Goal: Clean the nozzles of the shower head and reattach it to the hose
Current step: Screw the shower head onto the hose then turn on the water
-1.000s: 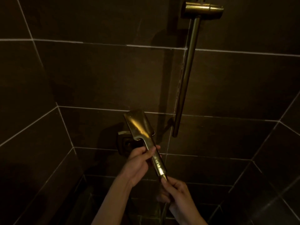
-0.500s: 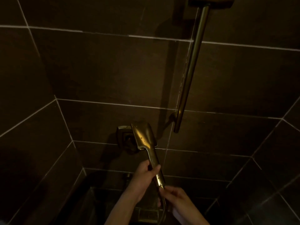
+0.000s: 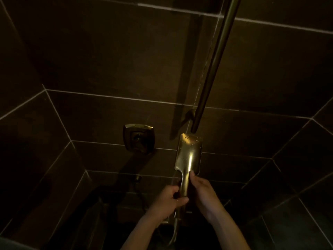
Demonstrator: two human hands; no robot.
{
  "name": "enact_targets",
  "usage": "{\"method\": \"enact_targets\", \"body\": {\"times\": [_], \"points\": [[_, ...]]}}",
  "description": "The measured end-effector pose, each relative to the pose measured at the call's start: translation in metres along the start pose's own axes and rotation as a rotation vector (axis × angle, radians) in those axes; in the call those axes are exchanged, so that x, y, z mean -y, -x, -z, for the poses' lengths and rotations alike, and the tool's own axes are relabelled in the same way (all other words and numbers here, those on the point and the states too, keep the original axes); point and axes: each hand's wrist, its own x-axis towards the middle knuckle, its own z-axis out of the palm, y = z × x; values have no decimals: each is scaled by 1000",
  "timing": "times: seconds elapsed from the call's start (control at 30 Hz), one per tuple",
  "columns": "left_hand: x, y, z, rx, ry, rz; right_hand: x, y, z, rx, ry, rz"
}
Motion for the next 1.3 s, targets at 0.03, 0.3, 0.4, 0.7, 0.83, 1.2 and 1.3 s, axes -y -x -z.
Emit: {"method": "enact_targets", "body": {"times": [0.03,0.3,0.4,0.7,0.83,1.2,1.3], "points": [[-1,-1,1,35,-29,-6,-4,-2,-1,-22,-15,12],[-10,-43,83,-387,-644,-210,-25,-20,15,-217,-150,-14],[-12,-79,126,-566,-810,-304,-30,-26,27,-301,-181,-40],[0,-181,181,-299,-1536,-395,-28,-17,43,-371,-417,-138],[7,-197,185,-192,-1794,-320,-18,-5,41,-409,-444,-113],[11,-189,174,-222,-1830,-232,-12,3,49,-424,-367,-71],[6,-186,172,-208,-1790,-224,-10,7,51,-407,-367,-68]]}}
